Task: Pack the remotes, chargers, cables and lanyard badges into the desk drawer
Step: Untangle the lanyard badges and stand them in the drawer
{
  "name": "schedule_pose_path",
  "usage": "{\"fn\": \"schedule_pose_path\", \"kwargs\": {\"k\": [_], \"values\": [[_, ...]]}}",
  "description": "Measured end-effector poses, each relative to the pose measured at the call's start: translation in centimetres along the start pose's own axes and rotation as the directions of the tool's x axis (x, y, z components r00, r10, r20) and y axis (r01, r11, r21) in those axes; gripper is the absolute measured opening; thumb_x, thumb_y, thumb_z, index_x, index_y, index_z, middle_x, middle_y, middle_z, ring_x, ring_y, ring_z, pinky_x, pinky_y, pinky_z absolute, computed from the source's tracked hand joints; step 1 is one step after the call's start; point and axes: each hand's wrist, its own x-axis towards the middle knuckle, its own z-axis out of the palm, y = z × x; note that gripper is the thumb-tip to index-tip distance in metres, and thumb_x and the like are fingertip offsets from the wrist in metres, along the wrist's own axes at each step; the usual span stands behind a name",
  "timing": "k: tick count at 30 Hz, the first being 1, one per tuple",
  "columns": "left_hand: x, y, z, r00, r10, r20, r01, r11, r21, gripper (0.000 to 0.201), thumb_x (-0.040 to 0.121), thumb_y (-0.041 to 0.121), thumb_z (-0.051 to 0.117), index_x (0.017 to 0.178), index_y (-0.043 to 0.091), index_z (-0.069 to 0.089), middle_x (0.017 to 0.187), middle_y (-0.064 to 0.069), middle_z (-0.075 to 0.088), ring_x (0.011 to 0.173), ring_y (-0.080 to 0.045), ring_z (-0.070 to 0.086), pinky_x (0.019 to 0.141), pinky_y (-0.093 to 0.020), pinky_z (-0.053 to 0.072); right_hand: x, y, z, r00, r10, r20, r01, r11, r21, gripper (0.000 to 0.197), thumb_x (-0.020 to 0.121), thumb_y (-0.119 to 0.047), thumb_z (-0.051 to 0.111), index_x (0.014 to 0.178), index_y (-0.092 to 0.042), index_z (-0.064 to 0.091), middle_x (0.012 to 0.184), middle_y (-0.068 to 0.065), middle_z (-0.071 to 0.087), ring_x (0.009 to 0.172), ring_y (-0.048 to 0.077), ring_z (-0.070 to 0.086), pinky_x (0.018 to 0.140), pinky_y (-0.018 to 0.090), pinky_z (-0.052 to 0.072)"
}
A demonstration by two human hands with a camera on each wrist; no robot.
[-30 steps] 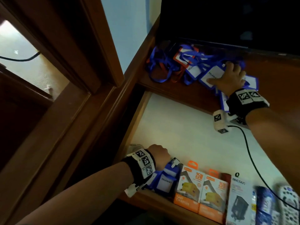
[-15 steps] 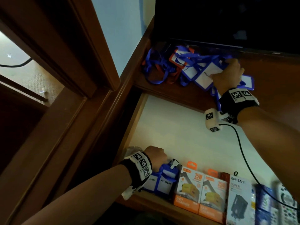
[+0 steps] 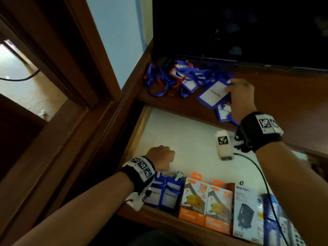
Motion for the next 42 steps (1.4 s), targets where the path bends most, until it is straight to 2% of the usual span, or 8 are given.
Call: {"fn": "schedule_pose_path", "kwargs": {"k": [5, 10, 16, 21, 24, 31, 36, 42], "values": [[0.9, 2.0, -3.8, 0.937, -0.070, -0.344, -0.014, 0.972, -0.236, 0.032, 0.084, 0.029, 0.064, 0.114, 0.024, 0.053, 0.119, 0.003, 0.050, 0.110, -0.017, 0.051, 0.089, -0.035, 0.046, -4.3, -0.3, -3.6, 0.991, -0.022, 0.128, 0.014, 0.998, 0.065, 0.031, 0.082, 0.011, 0.042, 0.092, -0.014, 0.058, 0.103, 0.006, 0.060, 0.084, 0.021, 0.059, 0.061, 0.031, 0.049], [2.8, 5.4, -7.5, 0.739, -0.013, -0.674, -0.285, 0.900, -0.330, 0.068, 0.075, 0.019, 0.071, 0.135, 0.018, 0.039, 0.141, -0.003, 0.033, 0.127, -0.023, 0.036, 0.105, -0.031, 0.032, -7.5, -1.5, -7.0, 0.960, -0.070, 0.272, 0.072, 0.997, 0.003, 0.034, 0.082, 0.014, 0.040, 0.097, -0.008, 0.062, 0.101, 0.008, 0.065, 0.078, 0.023, 0.065, 0.061, 0.032, 0.056], [6.4, 11.1, -11.1, 0.621, 0.270, -0.736, -0.534, 0.833, -0.145, 0.082, 0.077, 0.031, 0.077, 0.143, 0.013, 0.032, 0.153, -0.008, 0.029, 0.140, -0.020, 0.023, 0.111, -0.028, 0.014, -9.9, -2.4, -10.4, 0.910, -0.080, 0.408, 0.158, 0.974, -0.161, 0.036, 0.070, 0.001, 0.047, 0.099, -0.009, 0.065, 0.099, 0.022, 0.065, 0.074, 0.034, 0.064, 0.061, 0.034, 0.052], [9.5, 14.0, -13.1, 0.714, 0.454, -0.533, -0.499, 0.864, 0.066, 0.024, 0.089, 0.038, 0.058, 0.108, 0.025, 0.064, 0.121, 0.005, 0.061, 0.122, -0.017, 0.044, 0.103, -0.031, 0.021, -11.0, -3.0, -13.3, 0.905, -0.071, 0.419, 0.161, 0.969, -0.185, 0.032, 0.074, 0.006, 0.048, 0.099, -0.006, 0.063, 0.094, 0.010, 0.065, 0.070, 0.023, 0.064, 0.054, 0.027, 0.051], [11.0, 13.3, -14.4, 0.794, 0.283, -0.538, -0.358, 0.933, -0.038, 0.020, 0.092, 0.030, 0.057, 0.103, 0.018, 0.068, 0.107, -0.008, 0.064, 0.114, -0.025, 0.045, 0.095, -0.037, 0.037, -11.0, -2.5, -15.3, 0.953, -0.066, 0.295, 0.124, 0.975, -0.182, 0.031, 0.079, 0.010, 0.046, 0.101, -0.005, 0.062, 0.100, 0.015, 0.065, 0.077, 0.028, 0.066, 0.055, 0.029, 0.053], [13.8, 9.9, -18.3, 0.792, 0.022, -0.610, -0.074, 0.995, -0.060, 0.026, 0.091, 0.031, 0.055, 0.109, 0.015, 0.065, 0.108, -0.023, 0.061, 0.101, -0.038, 0.057, 0.085, -0.042, 0.049, -12.4, -0.6, -20.4, 0.994, -0.099, -0.051, 0.098, 0.995, -0.012, 0.034, 0.075, 0.015, 0.040, 0.089, -0.007, 0.062, 0.103, 0.007, 0.069, 0.066, 0.022, 0.064, 0.054, 0.030, 0.051], [13.2, 10.9, -18.4, 0.773, -0.022, -0.634, -0.125, 0.975, -0.186, 0.021, 0.085, 0.017, 0.055, 0.101, 0.021, 0.067, 0.101, -0.015, 0.067, 0.099, -0.034, 0.059, 0.083, -0.041, 0.051, -14.2, 1.5, -23.5, 0.974, -0.024, -0.226, 0.046, 0.995, 0.091, 0.037, 0.075, 0.010, 0.041, 0.101, -0.010, 0.059, 0.087, 0.011, 0.060, 0.064, 0.023, 0.060, 0.054, 0.032, 0.049], [10.6, 15.5, -14.2, 0.848, 0.164, -0.505, -0.319, 0.917, -0.238, 0.036, 0.073, 0.002, 0.062, 0.100, 0.025, 0.060, 0.105, 0.002, 0.064, 0.104, -0.018, 0.057, 0.085, -0.031, 0.049, -15.6, 3.1, -24.3, 0.970, 0.010, -0.244, 0.027, 0.989, 0.146, 0.038, 0.079, 0.012, 0.042, 0.106, -0.010, 0.057, 0.085, 0.006, 0.063, 0.070, 0.021, 0.062, 0.053, 0.030, 0.052]]}}
